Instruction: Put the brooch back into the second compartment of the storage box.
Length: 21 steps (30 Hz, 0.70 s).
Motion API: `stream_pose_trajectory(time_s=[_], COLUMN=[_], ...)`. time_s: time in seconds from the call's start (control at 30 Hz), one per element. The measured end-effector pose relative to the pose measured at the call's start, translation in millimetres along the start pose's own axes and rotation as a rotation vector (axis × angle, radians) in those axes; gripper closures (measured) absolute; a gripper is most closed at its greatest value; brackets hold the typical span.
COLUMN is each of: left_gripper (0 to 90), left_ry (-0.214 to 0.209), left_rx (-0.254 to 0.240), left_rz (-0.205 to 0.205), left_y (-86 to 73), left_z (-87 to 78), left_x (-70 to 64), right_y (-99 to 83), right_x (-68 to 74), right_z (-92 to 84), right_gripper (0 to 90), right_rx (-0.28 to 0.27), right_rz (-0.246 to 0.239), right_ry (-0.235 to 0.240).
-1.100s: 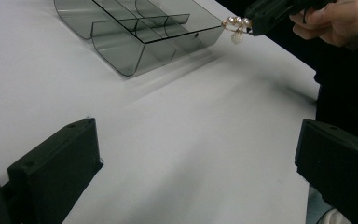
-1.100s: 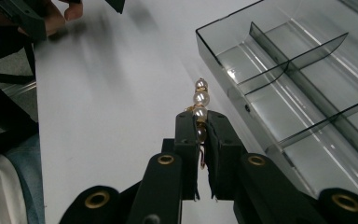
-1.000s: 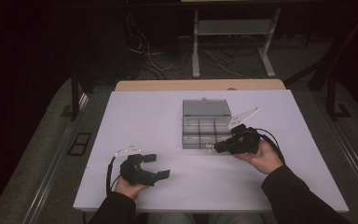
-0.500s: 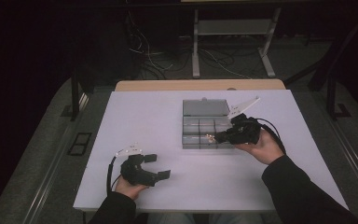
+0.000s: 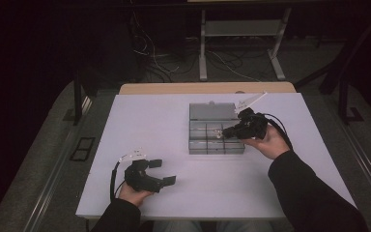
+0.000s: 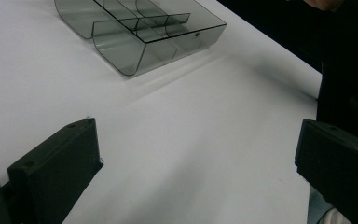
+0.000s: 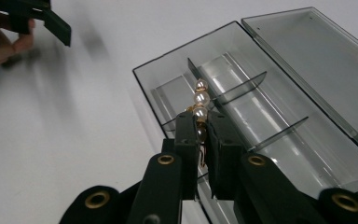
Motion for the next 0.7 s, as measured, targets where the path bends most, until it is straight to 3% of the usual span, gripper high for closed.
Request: stream_pose_trajectory(time_s=[0.23, 0.7], left_gripper=[0.0, 0.0], left_ry=[-0.002, -0.015], left_rx=[0.001, -0.006], left_rz=[0.000, -0.002], left_y=[0.0, 0.5], left_z=[0.3, -0.5], left_x=[0.0, 0.3], right_y=[-4.2, -7.9], right_x=[-10.7, -14.9], right_z=[8.6, 28.8], right_gripper=[83.0, 83.0], right_rx=[-0.003, 0.015], right_rz=[0.022, 0.041], right_ry=[-0.003, 0.015])
Point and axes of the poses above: each handheld gripper's, and its own axes: z roughly forward along the jaws, y roughly out of its top, x roughly to its left, the point moved 1 cm from there along z, roughly forward along the jaws, and after that the axes turned 10 degrees about -z, right-handed, at the moved point
